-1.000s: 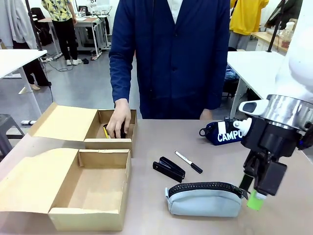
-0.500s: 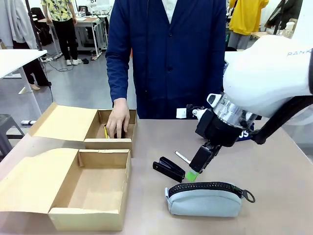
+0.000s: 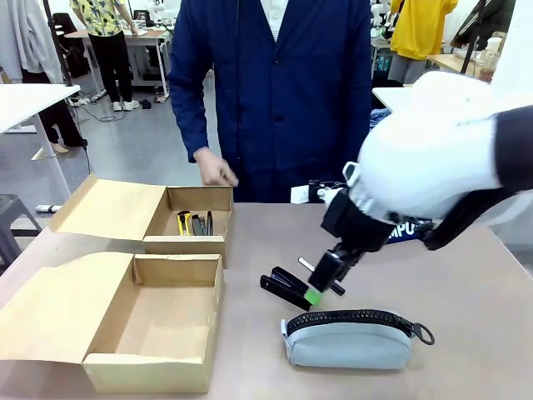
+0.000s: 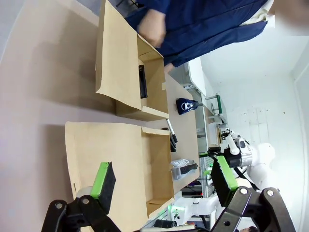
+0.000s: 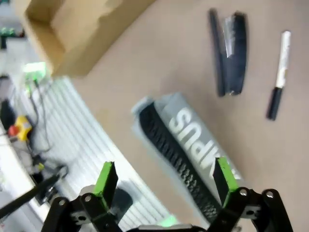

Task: Place items inside the box.
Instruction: Pick up a Pencil pouch or Stapler and place it inside the Mailer Box closest to the robot.

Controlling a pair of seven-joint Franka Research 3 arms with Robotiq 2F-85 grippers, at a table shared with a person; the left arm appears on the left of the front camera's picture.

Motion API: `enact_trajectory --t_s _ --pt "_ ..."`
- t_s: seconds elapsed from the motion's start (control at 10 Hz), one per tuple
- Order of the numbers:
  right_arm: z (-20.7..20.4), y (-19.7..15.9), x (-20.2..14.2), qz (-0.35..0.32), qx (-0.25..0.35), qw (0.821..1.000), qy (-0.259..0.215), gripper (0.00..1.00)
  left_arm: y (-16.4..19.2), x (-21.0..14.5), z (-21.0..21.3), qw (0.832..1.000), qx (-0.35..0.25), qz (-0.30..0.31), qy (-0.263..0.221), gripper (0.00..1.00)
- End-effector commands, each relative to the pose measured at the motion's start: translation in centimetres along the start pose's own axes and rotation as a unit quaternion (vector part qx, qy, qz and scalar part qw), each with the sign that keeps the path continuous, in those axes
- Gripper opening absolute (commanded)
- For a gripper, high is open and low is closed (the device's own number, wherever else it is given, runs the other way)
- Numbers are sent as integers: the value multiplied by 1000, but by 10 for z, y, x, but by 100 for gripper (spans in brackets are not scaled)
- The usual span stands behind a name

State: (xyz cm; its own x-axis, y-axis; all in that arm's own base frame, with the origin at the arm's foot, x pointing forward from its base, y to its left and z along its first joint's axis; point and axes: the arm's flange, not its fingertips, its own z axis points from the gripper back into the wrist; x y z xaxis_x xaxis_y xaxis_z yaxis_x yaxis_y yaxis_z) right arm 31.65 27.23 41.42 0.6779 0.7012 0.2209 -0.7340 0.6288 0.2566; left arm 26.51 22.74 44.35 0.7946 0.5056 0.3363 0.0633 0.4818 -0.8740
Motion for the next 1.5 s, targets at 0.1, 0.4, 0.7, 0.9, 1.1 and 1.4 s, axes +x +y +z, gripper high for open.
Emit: enact_trajectory --t_s 0.1,0.4,0.7,0.9,1.1,1.4 --pt "-37 -11 48 -51 -66 996 -35 100 -1 0 -2 1000 -11 -10 -7 100" --pt "-88 -19 84 -44 -83 996 -15 100 -1 0 -2 1000 -11 -10 -7 100" --pt "-120 -28 97 -39 -116 992 0 100 -1 0 -2 1000 -11 -10 -7 100" --pt "-136 -34 97 -38 -126 991 10 100 -1 0 -2 1000 -11 -10 -7 100" --pt "-140 -35 96 -39 -125 991 10 100 -1 0 -2 1000 -11 -10 -7 100" --pt "-138 -37 95 -42 -130 991 8 100 -1 0 -2 1000 -11 -10 -7 100"
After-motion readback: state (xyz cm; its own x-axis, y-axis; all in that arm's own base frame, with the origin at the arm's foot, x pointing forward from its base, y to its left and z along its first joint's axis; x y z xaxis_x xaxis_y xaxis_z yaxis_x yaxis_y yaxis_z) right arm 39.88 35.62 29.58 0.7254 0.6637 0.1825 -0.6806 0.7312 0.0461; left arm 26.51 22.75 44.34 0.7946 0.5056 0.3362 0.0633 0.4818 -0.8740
